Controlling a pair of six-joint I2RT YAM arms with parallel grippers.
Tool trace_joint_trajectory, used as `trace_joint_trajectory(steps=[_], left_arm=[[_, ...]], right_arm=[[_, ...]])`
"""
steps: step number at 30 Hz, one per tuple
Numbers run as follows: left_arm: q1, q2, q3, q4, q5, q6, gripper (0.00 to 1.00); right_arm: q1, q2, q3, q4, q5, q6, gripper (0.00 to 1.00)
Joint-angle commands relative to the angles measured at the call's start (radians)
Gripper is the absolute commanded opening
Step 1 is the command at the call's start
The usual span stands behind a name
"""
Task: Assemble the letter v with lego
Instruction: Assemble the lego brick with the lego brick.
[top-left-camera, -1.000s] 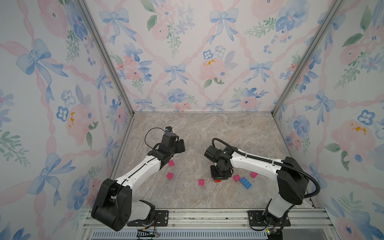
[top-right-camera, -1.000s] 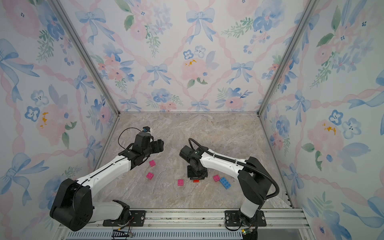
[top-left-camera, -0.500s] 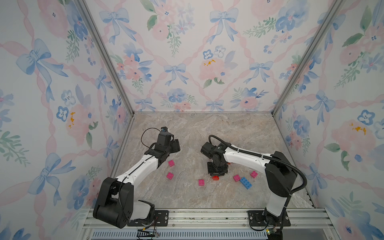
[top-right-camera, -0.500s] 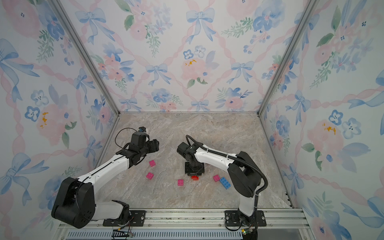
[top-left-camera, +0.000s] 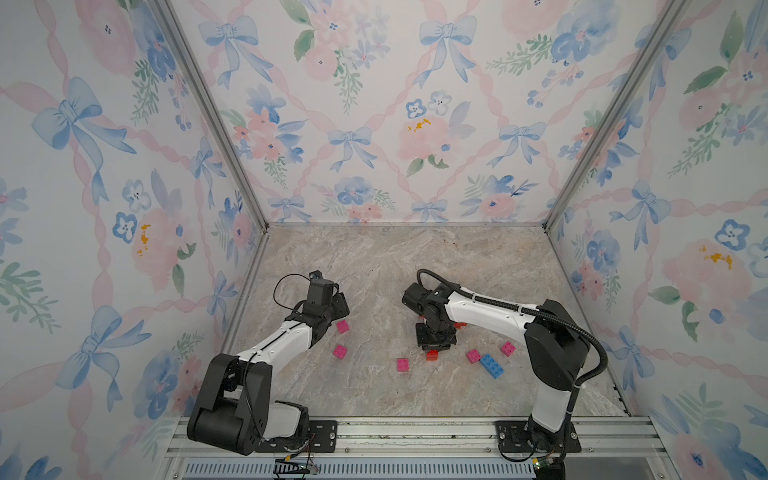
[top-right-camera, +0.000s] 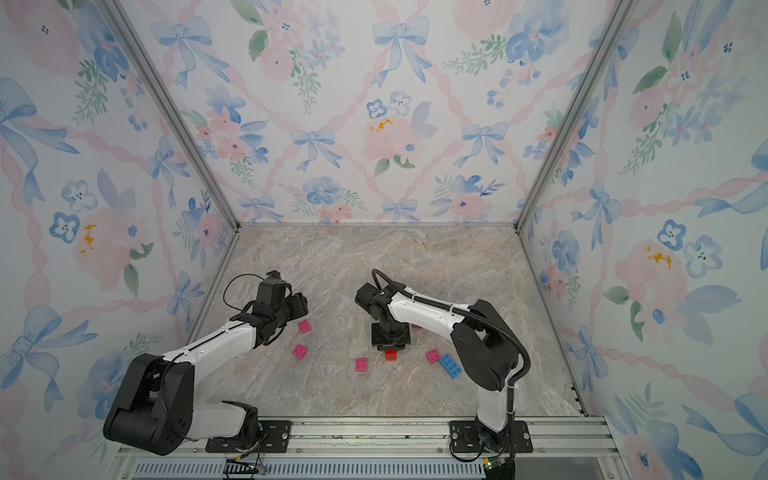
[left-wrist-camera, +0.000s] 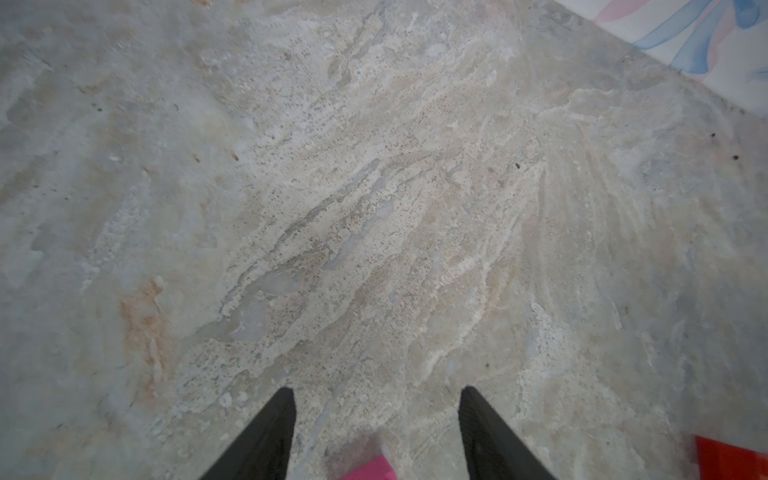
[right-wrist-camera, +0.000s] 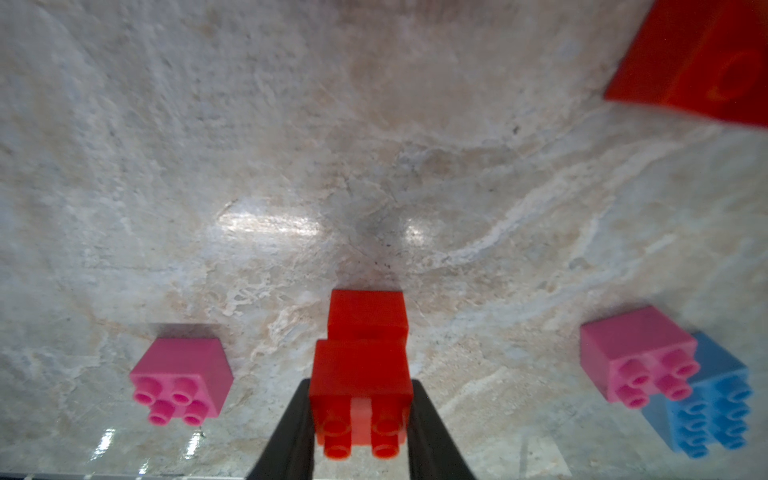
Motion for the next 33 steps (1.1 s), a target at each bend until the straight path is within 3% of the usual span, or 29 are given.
trace_joint_trajectory(steps=[1,13,20,24,28,33], left_arm=[[-0.004,0.042,-0.027,0.091,0.089,-0.028,0.62],[-0.064,0.065,-0.107,0.139,0.161,-0.085,0.51],[-0.203,-0.010,-0.205,0.139,0.203,-0.245,0.45],[-0.287,-0.120,-0.236,0.131,0.224,-0.339,0.44],[-0.252,-0.220,-0.166,0.058,0.182,-0.297,0.48],[-0.152,-0.097,-0.019,0.016,0.315,-0.189,0.56]], right_arm=[[-0.007,0.040,0.018,0.004,0.012,-0.009,0.00],[-0.018,-0.007,0.006,-0.019,0.010,-0.013,0.00],[-0.021,-0.056,0.031,-0.045,0.006,-0.004,0.00],[-0.018,-0.057,0.017,-0.025,0.000,0.016,0.00],[-0.003,-0.041,0.029,0.006,0.000,0.029,0.00],[0.009,0.005,0.044,0.014,0.006,0.031,0.00]])
